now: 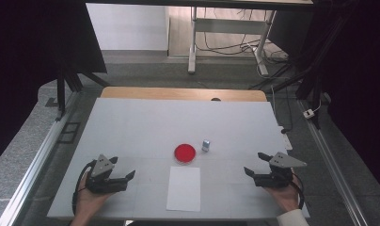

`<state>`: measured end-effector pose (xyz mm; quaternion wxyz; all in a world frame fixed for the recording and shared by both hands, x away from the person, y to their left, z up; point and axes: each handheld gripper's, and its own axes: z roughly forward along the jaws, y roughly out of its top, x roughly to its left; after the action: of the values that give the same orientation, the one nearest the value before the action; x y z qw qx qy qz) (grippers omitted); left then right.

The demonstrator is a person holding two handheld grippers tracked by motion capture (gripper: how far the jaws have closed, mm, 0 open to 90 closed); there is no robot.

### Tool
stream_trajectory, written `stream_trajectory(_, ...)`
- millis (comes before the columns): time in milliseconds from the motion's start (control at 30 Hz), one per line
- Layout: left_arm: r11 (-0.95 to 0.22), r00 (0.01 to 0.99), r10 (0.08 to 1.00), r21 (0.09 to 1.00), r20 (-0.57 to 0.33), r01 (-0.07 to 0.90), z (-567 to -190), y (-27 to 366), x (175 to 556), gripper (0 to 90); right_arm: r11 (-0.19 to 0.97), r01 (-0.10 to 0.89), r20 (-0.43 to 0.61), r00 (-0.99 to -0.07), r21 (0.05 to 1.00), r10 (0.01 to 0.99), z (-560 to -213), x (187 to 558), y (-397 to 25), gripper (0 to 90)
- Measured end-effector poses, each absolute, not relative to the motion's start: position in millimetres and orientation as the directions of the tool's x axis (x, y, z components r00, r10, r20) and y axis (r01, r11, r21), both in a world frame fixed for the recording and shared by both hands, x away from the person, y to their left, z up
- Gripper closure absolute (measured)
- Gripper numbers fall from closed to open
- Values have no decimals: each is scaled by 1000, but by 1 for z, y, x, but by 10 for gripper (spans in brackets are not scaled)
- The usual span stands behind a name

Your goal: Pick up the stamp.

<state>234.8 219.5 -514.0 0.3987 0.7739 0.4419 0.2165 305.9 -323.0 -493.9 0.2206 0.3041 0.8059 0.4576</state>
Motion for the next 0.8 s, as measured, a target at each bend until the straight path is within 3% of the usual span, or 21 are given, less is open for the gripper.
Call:
stream_trajectory(167, -313, 534, 845, 806, -5, 503, -513, 220, 228, 174, 441, 260, -129, -724, 859, 677, -493, 305, -318, 202)
stream_trajectory(800, -334, 550, 835, 801, 7, 497, -520, 214, 239, 189, 427, 282, -103, -722, 859, 685, -501, 300, -315, 225)
